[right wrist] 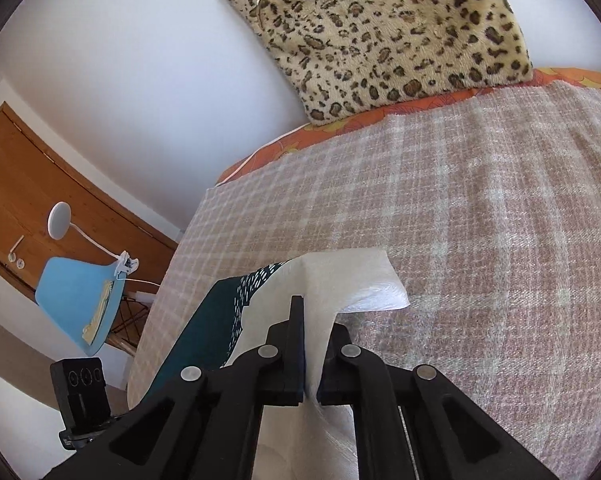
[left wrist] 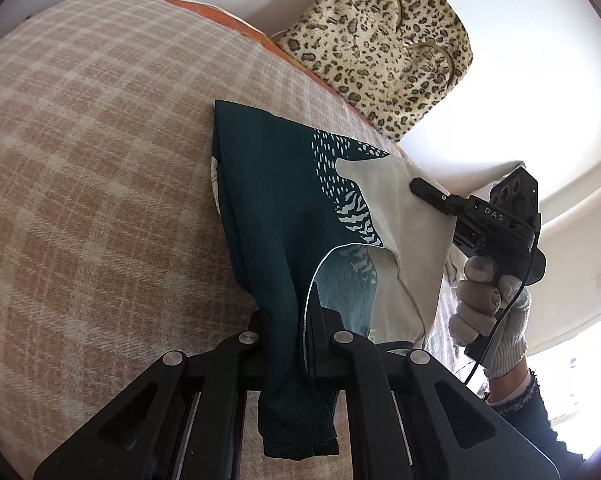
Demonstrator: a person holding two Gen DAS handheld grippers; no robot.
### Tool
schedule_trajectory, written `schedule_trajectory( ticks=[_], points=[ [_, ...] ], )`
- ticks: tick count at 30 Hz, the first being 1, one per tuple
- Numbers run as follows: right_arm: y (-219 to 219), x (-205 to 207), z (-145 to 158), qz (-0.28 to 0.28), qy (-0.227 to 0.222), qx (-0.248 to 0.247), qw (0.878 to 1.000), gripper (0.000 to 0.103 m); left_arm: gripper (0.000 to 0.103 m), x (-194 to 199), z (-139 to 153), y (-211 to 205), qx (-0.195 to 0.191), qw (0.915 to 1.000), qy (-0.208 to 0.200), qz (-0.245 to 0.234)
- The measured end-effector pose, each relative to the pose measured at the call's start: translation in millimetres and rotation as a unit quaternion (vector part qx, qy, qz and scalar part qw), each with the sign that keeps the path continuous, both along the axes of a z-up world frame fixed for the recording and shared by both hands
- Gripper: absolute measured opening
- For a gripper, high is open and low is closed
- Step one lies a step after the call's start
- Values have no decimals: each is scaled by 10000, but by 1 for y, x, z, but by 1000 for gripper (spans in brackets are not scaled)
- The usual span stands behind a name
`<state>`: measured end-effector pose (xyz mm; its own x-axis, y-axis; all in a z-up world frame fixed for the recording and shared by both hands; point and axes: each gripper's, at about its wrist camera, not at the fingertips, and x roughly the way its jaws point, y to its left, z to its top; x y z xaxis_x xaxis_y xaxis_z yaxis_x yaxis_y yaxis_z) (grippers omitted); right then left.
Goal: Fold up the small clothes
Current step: 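Lift the folded T-shirt with both tools and carry it onto the white shirt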
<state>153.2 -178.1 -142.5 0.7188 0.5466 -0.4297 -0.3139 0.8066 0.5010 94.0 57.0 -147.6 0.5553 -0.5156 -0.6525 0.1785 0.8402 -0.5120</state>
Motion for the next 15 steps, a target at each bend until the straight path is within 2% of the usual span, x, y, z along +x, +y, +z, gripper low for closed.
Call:
schedule_trajectory(
  ticks=[7, 15],
  points=[
    [-6, -22, 16, -103, -226, -165, 9996, 1, 5, -17, 18, -25, 190, 9989, -343, -248],
    [-25, -57, 37, -304, -491, -201, 9981, 1, 5, -28, 28, -58, 233, 9966, -580, -536]
  ],
)
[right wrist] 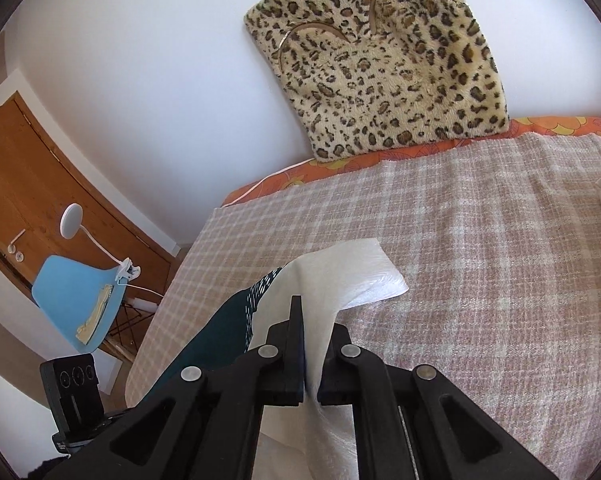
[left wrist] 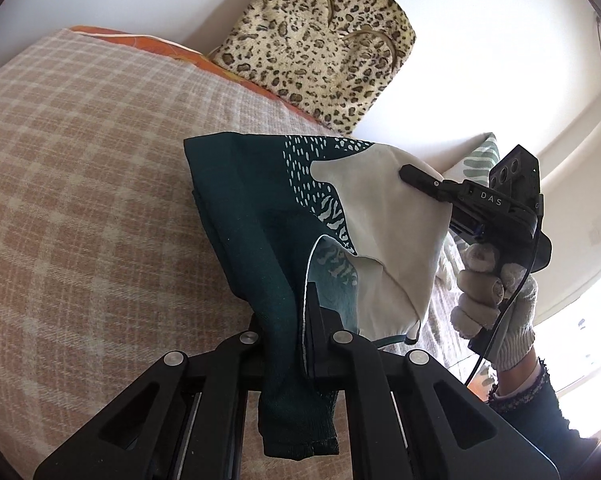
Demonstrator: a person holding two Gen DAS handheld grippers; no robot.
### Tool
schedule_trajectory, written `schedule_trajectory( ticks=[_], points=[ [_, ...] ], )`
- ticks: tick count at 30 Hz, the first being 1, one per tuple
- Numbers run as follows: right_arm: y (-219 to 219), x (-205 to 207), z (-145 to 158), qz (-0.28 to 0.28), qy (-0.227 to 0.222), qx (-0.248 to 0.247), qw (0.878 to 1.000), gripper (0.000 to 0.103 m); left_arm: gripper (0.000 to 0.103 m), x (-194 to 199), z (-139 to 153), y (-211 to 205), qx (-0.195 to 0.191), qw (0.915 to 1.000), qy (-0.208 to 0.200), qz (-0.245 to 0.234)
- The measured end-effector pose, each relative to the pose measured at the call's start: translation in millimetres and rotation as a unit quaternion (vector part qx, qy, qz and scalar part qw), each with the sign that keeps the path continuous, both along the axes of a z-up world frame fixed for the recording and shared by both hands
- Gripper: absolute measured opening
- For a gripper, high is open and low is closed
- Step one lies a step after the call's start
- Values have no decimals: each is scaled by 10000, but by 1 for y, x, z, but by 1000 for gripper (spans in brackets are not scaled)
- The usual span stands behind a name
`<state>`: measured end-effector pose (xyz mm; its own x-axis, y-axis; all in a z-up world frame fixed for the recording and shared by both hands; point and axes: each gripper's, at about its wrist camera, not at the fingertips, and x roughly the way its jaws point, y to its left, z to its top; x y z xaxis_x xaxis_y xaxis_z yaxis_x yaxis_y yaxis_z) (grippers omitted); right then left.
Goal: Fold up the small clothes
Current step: 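Lift the folded T-shirt with both tools and carry it onto the white shirt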
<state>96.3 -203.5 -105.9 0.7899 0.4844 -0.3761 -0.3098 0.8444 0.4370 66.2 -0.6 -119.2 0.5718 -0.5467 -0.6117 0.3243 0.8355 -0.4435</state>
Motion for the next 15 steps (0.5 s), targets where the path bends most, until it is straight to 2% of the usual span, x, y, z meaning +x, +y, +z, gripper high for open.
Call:
schedule_trajectory(
  ticks=[8, 15],
  points=[
    [-30, -45, 18, -320, -238, -123, 9991, 1, 5, -6, 6, -51, 193, 9981, -335, -478],
    [-82, -70, 22, -657, -290, 1, 9974, 1, 5, 2, 11, -101, 67, 9957, -454, -804]
  ],
)
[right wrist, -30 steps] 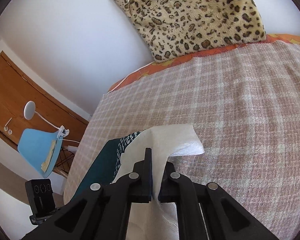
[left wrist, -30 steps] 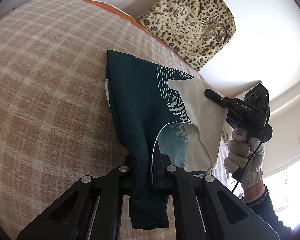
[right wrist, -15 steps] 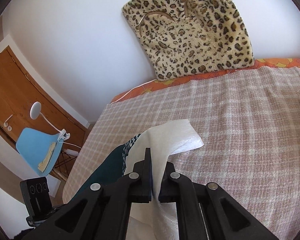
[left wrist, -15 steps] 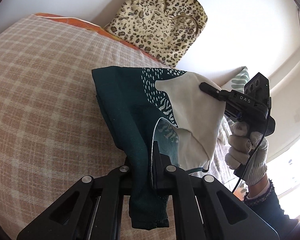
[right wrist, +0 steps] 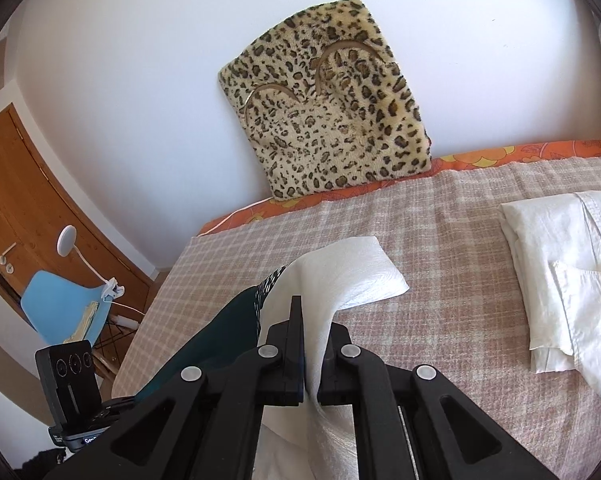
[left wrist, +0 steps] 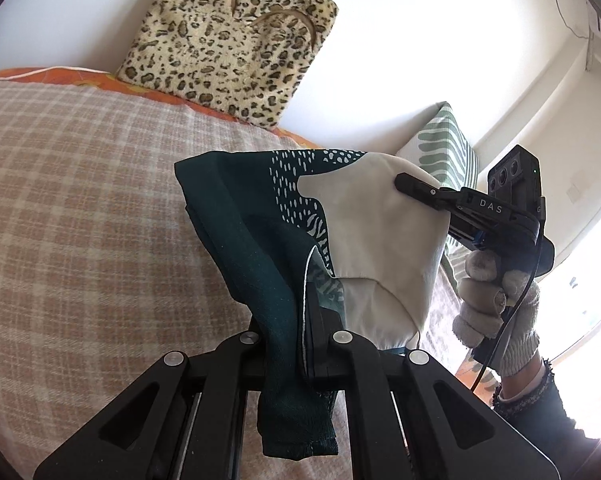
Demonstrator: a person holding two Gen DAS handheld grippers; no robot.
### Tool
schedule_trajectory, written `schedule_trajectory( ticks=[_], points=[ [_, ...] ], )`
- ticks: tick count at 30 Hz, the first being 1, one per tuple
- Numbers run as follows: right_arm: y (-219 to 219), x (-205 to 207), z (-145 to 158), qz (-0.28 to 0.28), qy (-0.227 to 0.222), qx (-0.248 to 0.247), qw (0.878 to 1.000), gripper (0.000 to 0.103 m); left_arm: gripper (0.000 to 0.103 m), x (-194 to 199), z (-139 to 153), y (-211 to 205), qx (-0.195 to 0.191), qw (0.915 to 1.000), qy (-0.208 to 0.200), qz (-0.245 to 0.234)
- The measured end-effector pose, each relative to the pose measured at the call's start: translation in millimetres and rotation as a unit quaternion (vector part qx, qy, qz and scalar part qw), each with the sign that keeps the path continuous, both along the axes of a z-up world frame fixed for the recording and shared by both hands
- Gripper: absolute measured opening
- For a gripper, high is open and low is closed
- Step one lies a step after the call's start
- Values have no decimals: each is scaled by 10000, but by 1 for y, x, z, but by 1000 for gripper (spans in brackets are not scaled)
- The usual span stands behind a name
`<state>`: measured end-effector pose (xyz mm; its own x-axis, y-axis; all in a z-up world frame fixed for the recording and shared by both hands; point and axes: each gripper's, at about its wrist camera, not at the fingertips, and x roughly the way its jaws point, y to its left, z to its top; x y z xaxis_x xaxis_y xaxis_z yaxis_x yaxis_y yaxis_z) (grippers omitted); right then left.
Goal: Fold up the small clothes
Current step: 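Lift the folded T-shirt with both tools and carry it onto the white shirt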
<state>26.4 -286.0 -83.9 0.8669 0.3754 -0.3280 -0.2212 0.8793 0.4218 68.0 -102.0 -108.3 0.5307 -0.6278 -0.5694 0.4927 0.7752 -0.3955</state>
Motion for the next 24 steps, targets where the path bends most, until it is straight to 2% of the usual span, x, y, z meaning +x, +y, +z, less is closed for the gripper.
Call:
schedule_trajectory(
  ticks=[11, 24],
  points=[
    [-95, -16, 32, -400, -118, -111, 9991, 1, 5, 23, 22, -94, 109, 9980, -394, -472],
    [-217, -15, 56, -969, -149, -265, 9948, 1, 5, 50, 11, -208, 322, 9921, -708, -982]
  ],
)
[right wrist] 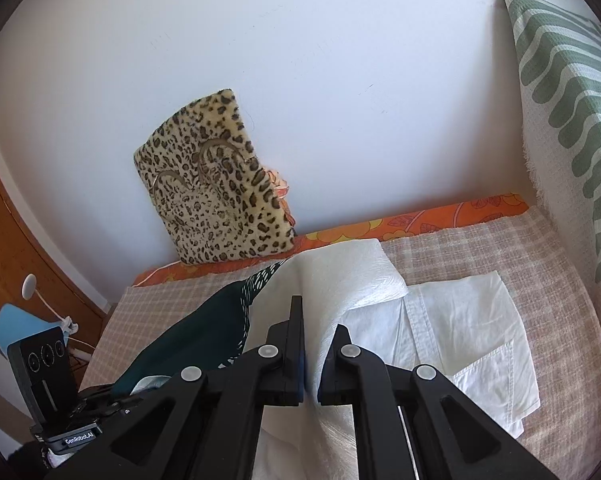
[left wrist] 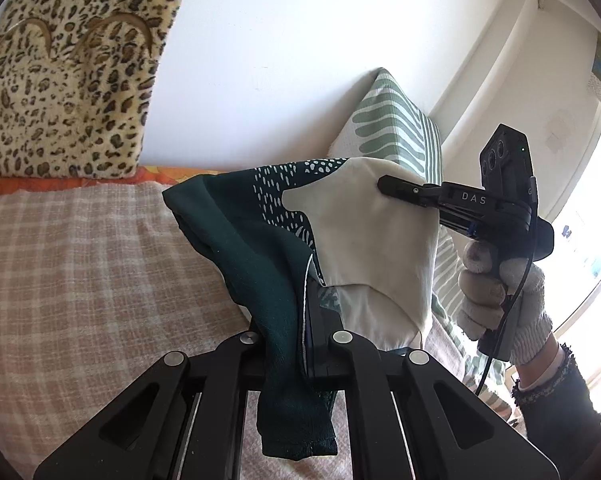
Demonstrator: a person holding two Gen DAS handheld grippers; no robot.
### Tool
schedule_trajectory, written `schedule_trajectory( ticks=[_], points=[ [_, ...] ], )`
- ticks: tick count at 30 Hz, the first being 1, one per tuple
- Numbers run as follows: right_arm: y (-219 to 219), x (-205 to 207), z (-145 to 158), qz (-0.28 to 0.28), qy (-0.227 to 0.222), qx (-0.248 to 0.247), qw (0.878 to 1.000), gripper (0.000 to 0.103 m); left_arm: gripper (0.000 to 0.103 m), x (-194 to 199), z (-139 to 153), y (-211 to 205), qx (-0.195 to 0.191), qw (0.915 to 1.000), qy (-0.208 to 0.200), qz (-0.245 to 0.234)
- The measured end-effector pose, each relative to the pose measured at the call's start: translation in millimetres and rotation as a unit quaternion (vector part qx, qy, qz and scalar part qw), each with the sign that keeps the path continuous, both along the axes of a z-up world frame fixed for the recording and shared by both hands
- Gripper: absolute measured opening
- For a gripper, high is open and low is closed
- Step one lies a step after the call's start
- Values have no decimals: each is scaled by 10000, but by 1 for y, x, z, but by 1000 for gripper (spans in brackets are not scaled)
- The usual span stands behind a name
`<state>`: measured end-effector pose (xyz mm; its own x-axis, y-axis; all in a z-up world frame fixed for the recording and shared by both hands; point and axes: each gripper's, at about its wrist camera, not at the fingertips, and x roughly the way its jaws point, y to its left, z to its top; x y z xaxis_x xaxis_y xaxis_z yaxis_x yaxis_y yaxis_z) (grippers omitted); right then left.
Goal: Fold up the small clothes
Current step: 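Lift the folded T-shirt with both tools and carry it onto the white shirt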
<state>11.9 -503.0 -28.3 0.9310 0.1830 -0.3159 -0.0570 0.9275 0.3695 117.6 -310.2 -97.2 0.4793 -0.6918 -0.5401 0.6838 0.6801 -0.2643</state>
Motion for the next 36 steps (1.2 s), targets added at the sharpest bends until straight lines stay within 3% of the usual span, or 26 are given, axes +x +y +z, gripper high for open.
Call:
schedule_trajectory(
  ticks=[8, 16, 23, 25, 27, 29, 31, 34, 36],
  points=[
    [-67, 19, -1, -182, 103, -69, 9998, 1, 5, 19, -22, -56, 136, 9995, -114, -245],
    [-104, 56, -28, -157, 418, -90, 9990, 1, 5, 38, -62, -89, 421, 9985, -69, -345],
    [-131, 86, -62, -67, 732, 8, 9973, 1, 5, 35, -94, -92, 1065, 9936, -167, -335],
    [-137, 90, -69, -121, 794, -1, 9968, 2, 13, 37, -103, -90, 1225, 9918, -2, -362],
    [-144, 94, -76, -143, 855, 97, 9962, 6, 22, 36, -108, -87, 1368, 9900, 68, -333],
    [-150, 96, -82, -187, 983, 145, 9949, 14, 23, 32, -109, -81, 1401, 9894, 68, -382],
    [-151, 95, -85, -389, 1167, -121, 9923, 35, 29, 27, -106, -71, 1415, 9890, 120, -425],
    [-149, 90, -87, -879, 1454, -706, 9829, 35, 31, 17, -96, -54, 1280, 9905, 128, -493],
    [-149, 78, -81, -1162, 1328, -832, 9808, 34, 31, 11, -83, -46, 1180, 9916, -72, -535]
  ],
)
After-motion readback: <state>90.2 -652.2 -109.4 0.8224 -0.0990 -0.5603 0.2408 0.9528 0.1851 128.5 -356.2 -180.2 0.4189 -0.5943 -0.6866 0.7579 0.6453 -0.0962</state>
